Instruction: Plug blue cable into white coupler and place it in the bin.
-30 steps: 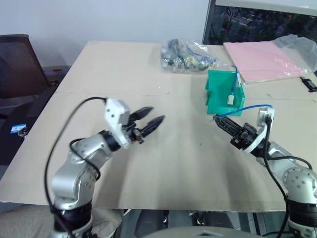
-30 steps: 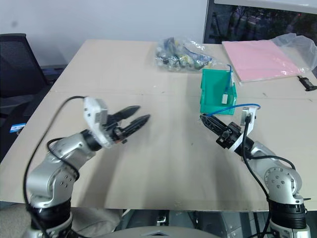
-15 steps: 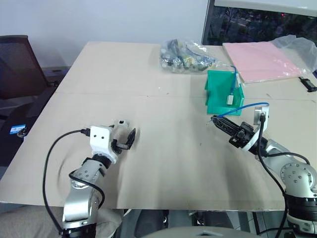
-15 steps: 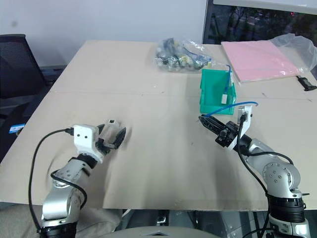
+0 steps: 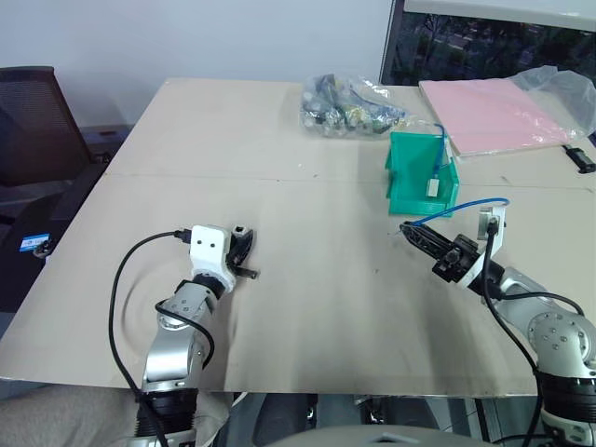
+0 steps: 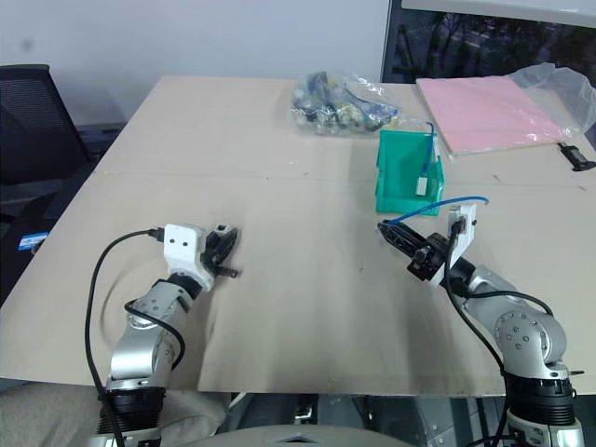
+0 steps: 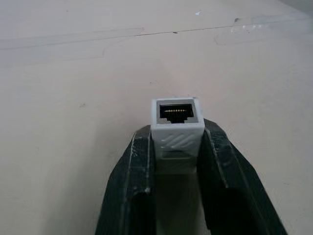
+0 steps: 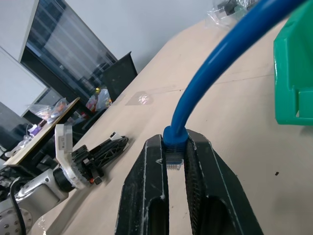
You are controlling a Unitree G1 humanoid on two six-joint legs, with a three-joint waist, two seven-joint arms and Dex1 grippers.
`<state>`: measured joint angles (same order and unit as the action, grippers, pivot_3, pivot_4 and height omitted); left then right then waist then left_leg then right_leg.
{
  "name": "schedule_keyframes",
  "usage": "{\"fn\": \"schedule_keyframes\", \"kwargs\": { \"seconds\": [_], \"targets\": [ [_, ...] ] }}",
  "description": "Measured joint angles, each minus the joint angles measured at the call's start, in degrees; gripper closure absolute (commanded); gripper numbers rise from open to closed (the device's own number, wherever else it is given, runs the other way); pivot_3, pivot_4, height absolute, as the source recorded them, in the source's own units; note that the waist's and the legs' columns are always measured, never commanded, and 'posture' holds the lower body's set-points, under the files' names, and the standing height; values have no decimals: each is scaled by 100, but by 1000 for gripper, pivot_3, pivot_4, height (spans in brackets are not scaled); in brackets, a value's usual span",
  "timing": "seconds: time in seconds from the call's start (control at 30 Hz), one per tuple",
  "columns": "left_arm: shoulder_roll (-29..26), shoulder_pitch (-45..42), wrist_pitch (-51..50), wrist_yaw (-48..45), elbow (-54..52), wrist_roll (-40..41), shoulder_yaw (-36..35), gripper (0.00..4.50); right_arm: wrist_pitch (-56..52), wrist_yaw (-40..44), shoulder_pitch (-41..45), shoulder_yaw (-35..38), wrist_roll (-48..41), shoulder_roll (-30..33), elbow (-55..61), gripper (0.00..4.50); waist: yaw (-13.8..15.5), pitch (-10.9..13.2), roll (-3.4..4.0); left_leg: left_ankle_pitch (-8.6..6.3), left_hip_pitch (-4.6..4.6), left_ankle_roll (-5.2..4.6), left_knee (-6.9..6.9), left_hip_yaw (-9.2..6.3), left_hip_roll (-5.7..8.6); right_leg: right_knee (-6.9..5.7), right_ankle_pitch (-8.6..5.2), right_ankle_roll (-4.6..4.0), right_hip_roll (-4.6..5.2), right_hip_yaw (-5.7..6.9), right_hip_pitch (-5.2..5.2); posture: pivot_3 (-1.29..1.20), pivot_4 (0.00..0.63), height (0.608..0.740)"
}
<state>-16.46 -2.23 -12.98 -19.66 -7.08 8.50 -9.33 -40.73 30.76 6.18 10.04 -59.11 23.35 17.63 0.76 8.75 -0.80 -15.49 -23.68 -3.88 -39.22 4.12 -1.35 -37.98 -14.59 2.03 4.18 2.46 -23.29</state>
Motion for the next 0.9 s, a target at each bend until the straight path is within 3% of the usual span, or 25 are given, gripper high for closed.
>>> {"fn": "schedule_keyframes", "kwargs": {
  "seconds": [0.17,0.27,0.4,0.5,0.6,0.63,0.9],
  "targets": [
    [-157,-160,48,-409,120,23,290,3956,100,13,19,0,145,11,0,4500,32,-2,3,0,-3,0,-1,0,2,1,0,0,2,4,0,0,150,740],
    [-295,-566,-414,-1892,146,847,908,3956,121,154,88,-32,386,253,66,4500,44,-1,3,1,-10,1,-8,4,7,6,0,0,5,5,0,0,150,740],
    [-765,-1478,-269,-3539,585,1041,1702,3956,218,488,328,-355,914,719,243,4500,-19,-2,4,1,-1,1,-5,9,5,4,-1,-1,-24,-2,-1,0,150,740],
    [-906,-2574,299,-4885,1709,804,2312,3956,637,996,661,-982,1719,1047,263,4500,-18,-3,6,1,0,0,-4,7,3,0,-2,-2,-70,1,-7,0,150,740],
    [-718,-3086,892,-5558,2593,558,2719,3956,1091,1372,822,-1404,2278,1094,248,4500,-16,-2,4,1,-6,0,-3,9,1,4,-2,0,-77,-6,-13,0,150,740],
    [-531,-3458,1401,-5869,3436,264,2961,3956,1372,1524,977,-1634,2630,1056,105,4500,-1,-1,3,1,-12,0,-6,11,4,6,-2,1,-77,-4,-14,0,150,740],
    [147,-4605,3196,-6397,5645,-289,3157,3956,2267,2198,1300,-2131,3533,1012,-515,4500,36,1,-5,-11,-25,-21,-18,18,13,18,1,13,-57,-5,-16,0,150,740]
  ]
}}
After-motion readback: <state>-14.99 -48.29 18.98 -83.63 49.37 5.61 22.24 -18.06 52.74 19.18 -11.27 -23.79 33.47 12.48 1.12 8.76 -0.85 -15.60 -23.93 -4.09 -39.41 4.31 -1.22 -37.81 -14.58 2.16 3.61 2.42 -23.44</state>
